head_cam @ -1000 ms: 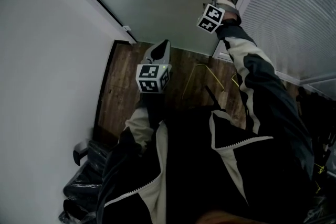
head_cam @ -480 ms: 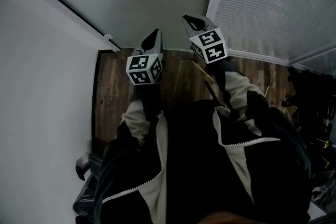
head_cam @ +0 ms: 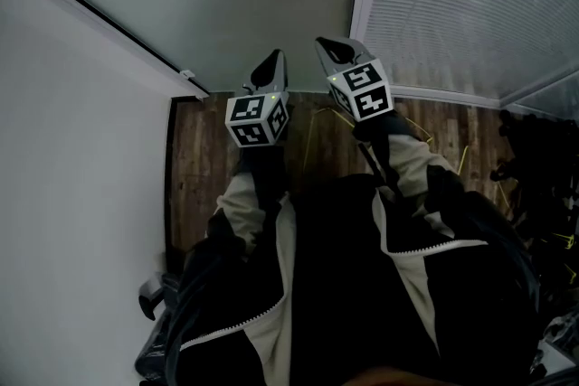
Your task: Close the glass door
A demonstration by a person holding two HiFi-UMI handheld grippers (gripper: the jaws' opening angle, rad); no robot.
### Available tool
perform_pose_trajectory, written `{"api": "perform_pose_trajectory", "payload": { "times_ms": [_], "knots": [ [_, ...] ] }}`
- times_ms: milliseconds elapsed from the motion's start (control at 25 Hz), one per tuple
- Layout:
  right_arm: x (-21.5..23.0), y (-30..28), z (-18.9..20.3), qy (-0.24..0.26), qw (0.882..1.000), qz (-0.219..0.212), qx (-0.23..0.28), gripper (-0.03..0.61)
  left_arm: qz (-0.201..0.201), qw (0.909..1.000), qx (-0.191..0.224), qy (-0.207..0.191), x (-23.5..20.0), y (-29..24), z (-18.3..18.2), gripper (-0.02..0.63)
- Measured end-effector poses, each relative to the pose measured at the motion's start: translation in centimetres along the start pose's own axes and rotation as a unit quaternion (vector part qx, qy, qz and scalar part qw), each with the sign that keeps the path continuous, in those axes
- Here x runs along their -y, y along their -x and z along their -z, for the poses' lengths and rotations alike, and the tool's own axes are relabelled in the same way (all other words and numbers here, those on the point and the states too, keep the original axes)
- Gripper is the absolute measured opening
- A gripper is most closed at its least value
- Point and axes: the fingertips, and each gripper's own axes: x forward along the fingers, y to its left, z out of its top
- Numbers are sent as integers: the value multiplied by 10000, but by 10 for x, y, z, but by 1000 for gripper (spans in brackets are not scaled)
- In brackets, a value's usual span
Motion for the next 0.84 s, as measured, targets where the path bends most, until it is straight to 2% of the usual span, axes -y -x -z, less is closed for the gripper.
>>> {"api": "perform_pose_trajectory", "payload": {
  "times_ms": [840],
  "knots": [
    [-6, -4, -7, -74, 10000, -4, 65, 2, -171, 9997, 80, -127, -8, -5, -8, 6]
  ]
}}
